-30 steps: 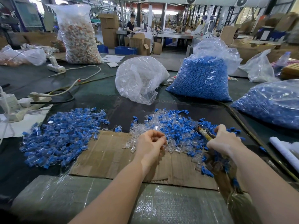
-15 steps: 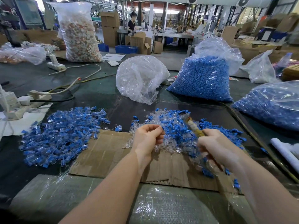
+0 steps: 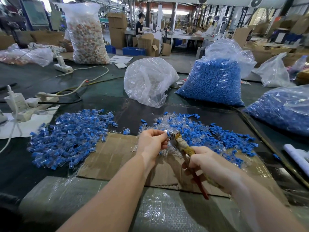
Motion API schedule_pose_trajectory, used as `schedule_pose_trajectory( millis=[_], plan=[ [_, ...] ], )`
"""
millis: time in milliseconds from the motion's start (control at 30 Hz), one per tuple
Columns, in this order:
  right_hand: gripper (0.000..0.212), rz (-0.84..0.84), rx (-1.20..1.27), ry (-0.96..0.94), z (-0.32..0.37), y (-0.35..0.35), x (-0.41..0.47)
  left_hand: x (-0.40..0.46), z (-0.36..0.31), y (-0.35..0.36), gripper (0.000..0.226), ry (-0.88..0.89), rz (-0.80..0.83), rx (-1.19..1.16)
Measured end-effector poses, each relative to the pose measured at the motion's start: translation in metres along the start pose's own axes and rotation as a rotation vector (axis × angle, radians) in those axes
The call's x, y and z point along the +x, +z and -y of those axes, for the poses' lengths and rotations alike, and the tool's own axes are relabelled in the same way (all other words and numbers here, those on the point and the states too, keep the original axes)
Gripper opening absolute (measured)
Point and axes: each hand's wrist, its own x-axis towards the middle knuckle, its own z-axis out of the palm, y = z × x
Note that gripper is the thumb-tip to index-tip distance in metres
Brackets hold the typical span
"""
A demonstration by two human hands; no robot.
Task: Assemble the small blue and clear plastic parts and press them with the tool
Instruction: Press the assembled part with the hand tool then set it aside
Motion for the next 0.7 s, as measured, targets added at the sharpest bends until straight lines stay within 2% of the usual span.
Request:
schedule_pose_trajectory(
  millis=[400,500,567,700],
  plan=[
    [0.008,0.023,-0.064,-0.028,-0.0012,-0.0018,-0.0015,-0.0049,-0.0086,-0.0033,0.014,-0.041,0.025,0.038],
    [0.012,0.02,-0.108,-0.038,0.0002,-0.0021,-0.0041,-0.0057,-0.0092,-0.0026,0.014,-0.038,0.028,0.062],
    [0.006,0.016,-0.145,-0.039,-0.0003,-0.0014,-0.0034,-0.0061,-0.0094,-0.0017,0.014,-0.033,0.03,0.077],
    [0.011,0.003,-0.176,-0.03,-0.001,-0.0027,-0.0041,-0.0062,-0.0081,-0.0014,0.009,-0.065,0.031,0.039]
  ],
)
